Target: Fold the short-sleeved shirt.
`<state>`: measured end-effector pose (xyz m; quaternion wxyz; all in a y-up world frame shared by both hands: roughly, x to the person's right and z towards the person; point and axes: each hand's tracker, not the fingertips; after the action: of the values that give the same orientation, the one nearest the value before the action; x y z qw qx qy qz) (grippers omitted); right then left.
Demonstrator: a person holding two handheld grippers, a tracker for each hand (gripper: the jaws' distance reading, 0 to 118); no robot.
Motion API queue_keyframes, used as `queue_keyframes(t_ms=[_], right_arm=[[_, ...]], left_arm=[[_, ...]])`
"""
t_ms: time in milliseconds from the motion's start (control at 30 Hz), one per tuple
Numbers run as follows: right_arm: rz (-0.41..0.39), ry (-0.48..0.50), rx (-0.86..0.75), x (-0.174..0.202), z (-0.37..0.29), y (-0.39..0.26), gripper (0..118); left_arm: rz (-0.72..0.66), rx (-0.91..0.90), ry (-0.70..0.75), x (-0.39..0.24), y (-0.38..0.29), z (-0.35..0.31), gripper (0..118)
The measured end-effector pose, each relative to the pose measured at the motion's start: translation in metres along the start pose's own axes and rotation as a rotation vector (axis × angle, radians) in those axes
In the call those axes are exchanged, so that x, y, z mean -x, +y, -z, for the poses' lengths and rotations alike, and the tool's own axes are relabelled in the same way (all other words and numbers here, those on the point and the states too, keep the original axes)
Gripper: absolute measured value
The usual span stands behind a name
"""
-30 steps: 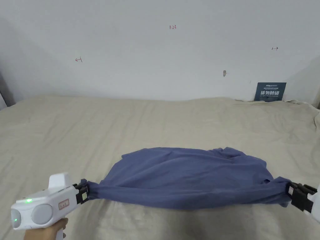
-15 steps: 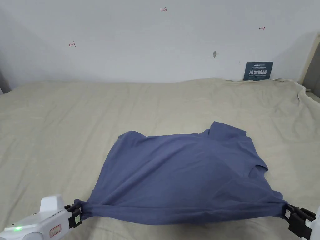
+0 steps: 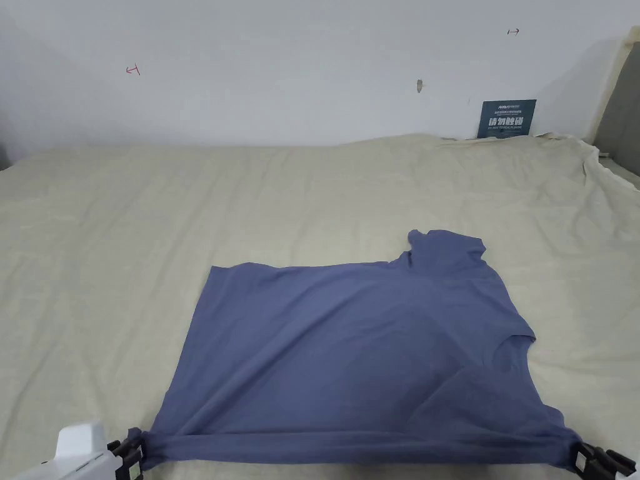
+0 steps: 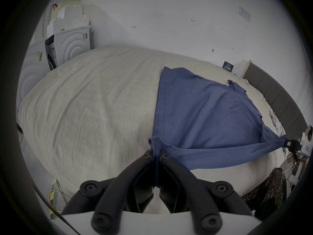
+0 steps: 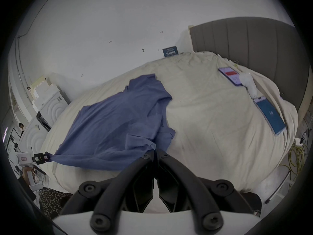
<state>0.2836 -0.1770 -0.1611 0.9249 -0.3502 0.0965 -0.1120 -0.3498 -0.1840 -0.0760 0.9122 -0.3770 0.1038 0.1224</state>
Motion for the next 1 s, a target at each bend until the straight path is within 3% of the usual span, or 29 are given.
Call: queue_keyframes(t_ms=[200, 333, 467, 500, 533, 600, 633, 667, 833, 1000], right_arm=[[0.018, -0.101, 0.136, -0.013, 0.041, -0.03, 0], [0.025, -0.116, 0.154, -0.014, 0.051, -0.037, 0], [0.02, -0.11, 0.171, -0.005, 0.044, -0.027, 2], [0.018, -0.104, 0.175, 0.0, 0.038, -0.023, 3], [0.015, -0.103, 0.172, 0.003, 0.033, -0.019, 10], [-0.032, -0.094, 0.146, 0.01, 0.025, -0.005, 55], [-0.05, -0.086, 0.137, 0.019, 0.018, 0.003, 85], [-0.074, -0.072, 0.112, 0.025, 0.012, 0.012, 101], [-0.158, -0.013, -0.066, 0.062, -0.028, 0.064, 103], [-0.212, -0.018, -0.213, 0.101, -0.061, 0.098, 103]], left_arm=[[0.017, 0.069, 0.051, -0.009, -0.015, 0.019, 1], [0.01, 0.092, 0.075, -0.014, -0.023, 0.025, 3], [-0.04, 0.104, 0.083, -0.016, -0.018, 0.023, 13], [-0.06, 0.123, 0.076, -0.017, -0.016, 0.022, 21], [-0.078, 0.149, 0.072, -0.018, -0.013, 0.021, 33], [-0.099, 0.167, 0.077, -0.023, -0.003, 0.014, 78], [-0.097, 0.164, 0.078, -0.025, 0.002, 0.011, 95], [-0.097, 0.146, 0.075, -0.028, 0.008, 0.005, 110], [-0.036, -0.083, 0.034, -0.054, 0.047, -0.043, 113], [0.053, -0.252, 0.034, -0.081, 0.079, -0.082, 114]])
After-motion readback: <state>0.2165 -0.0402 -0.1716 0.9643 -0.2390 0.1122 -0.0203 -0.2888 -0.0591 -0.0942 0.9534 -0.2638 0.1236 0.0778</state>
